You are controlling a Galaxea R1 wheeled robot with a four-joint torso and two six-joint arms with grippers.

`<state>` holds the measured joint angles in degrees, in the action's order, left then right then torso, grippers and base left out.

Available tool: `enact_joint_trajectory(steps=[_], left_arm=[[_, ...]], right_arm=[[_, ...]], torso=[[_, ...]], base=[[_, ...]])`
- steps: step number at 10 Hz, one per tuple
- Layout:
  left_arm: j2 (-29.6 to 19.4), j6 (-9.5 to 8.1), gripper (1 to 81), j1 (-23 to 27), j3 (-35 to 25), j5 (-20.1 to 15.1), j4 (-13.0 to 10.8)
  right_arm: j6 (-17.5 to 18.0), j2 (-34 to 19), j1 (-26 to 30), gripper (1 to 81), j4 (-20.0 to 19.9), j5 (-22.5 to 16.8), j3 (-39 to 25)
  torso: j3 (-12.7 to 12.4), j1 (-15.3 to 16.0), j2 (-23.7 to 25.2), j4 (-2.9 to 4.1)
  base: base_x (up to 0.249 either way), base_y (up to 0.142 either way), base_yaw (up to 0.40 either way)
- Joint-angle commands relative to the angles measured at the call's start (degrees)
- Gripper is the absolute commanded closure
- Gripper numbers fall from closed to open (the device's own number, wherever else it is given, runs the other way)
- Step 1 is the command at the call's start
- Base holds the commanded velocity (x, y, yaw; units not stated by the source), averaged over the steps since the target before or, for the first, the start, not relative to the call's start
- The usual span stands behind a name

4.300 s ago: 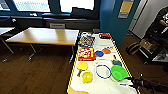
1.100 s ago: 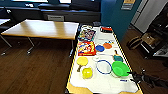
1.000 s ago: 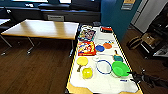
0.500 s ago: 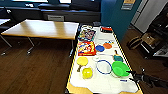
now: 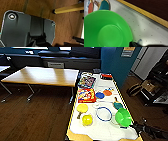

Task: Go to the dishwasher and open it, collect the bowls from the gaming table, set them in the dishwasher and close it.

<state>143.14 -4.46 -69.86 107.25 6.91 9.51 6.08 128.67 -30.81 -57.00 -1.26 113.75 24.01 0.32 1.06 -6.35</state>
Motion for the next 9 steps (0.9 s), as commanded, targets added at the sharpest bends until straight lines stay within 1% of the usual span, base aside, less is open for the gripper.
enact_joint_trajectory(steps=[1, 2, 3, 6, 9], left_arm=[[-1.7, 0.16, 1.0, 2.0, -1.2, -3.8, 0.2], [-1.8, 0.16, 1.0, 1.9, -1.2, -3.7, 0.2], [-1.4, 0.16, 1.0, 1.9, -1.1, -3.7, 0.2], [-0.4, 0.16, 1.0, 2.0, 0.4, -3.8, 0.2], [0.4, 0.16, 1.0, 2.0, 1.7, -5.2, 0.2]], right_arm=[[0.0, -3.2, 6.1, 81.1, -0.3, -0.9, -1.4], [0.0, -3.1, 6.3, 81.1, -0.3, -0.9, -1.5], [0.0, -3.2, 6.6, 1.0, -0.3, -0.9, -1.5], [0.2, -3.9, 6.8, 1.0, -0.3, -0.9, -2.0], [0.3, -5.5, 7.4, 1.0, -0.3, -1.2, -1.6]], torso=[[0.0, 0.0, 0.0, 0.00], [0.0, 0.0, 0.0, 0.00], [0.0, 0.0, 0.0, 0.00], [0.0, 0.0, 0.0, 0.00], [0.0, 0.0, 0.0, 0.00]], base=[[0.000, 0.000, 0.000], [0.000, 0.000, 0.000], [0.000, 0.000, 0.000], [0.000, 0.000, 0.000], [0.000, 0.000, 0.000]])
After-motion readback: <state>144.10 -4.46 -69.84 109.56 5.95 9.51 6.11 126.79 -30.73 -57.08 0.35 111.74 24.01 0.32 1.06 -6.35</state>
